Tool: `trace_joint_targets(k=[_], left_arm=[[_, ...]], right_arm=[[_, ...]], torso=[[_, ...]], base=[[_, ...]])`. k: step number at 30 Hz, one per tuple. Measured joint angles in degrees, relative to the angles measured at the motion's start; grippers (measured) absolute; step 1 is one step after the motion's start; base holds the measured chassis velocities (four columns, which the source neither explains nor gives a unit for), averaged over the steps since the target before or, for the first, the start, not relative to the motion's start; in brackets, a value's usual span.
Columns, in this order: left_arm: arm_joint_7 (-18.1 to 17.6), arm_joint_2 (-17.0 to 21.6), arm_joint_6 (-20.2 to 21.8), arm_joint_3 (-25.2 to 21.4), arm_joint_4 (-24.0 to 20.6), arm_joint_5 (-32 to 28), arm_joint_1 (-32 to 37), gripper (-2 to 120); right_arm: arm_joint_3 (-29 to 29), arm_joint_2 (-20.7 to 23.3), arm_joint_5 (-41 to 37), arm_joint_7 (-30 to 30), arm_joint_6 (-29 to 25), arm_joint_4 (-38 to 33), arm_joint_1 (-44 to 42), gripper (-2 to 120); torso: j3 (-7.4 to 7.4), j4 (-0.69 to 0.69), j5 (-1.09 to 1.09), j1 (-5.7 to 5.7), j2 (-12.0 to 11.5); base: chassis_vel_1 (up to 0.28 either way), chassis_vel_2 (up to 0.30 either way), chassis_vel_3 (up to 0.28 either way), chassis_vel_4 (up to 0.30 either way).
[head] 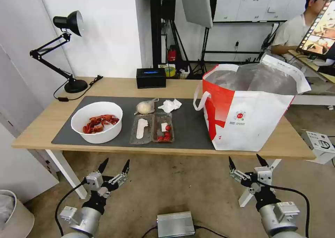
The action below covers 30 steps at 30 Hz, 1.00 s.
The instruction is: Pick up the trash from the table and place it into the takeout bag.
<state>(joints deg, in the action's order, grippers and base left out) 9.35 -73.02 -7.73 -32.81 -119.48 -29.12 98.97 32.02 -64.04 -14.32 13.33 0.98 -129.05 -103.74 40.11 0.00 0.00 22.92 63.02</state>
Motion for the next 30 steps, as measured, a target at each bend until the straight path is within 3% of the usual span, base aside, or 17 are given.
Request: trace_joint_targets(k=[12,18,21,26,30], left_arm=[[-1.66,1.36,4.22,0.65,-2.90,-3.91,-1.59,100],[-4.36,3.46,10.63,1.28,-5.81,-10.84,-3.97,100],[-7.32,4.66,14.77,2.35,-7.59,-16.93,-5.67,100],[-10.45,5.50,17.95,3.50,-8.70,-22.42,-7.50,100],[-16.46,6.16,20.71,5.26,-10.00,-31.57,-10.18,100]], right_arm=[[0.01,0.30,-0.10,-0.29,-0.14,-0.03,0.34,100],[-0.06,1.08,-0.69,-0.34,-0.14,0.07,0.98,100],[0.05,1.14,-0.78,-0.35,-0.15,-0.13,1.03,100],[0.09,1.10,-0.80,-0.35,-0.10,-0.33,1.06,100],[0.17,1.12,-0.80,-0.33,0.00,-0.37,1.04,100]], torso=[[0.00,0.00,0.00,0.00,0.00],[0.00,0.00,0.00,0.00,0.00],[0.00,0.00,0.00,0.00,0.00],[0.00,0.00,0.00,0.00,0.00],[0.00,0.00,0.00,0.00,0.00]], base=[[0.000,0.000,0.000,0.000],[0.000,0.000,0.000,0.000],[0.000,0.000,0.000,0.000],[0.000,0.000,0.000,0.000],[0.000,0.000,0.000,0.000]])
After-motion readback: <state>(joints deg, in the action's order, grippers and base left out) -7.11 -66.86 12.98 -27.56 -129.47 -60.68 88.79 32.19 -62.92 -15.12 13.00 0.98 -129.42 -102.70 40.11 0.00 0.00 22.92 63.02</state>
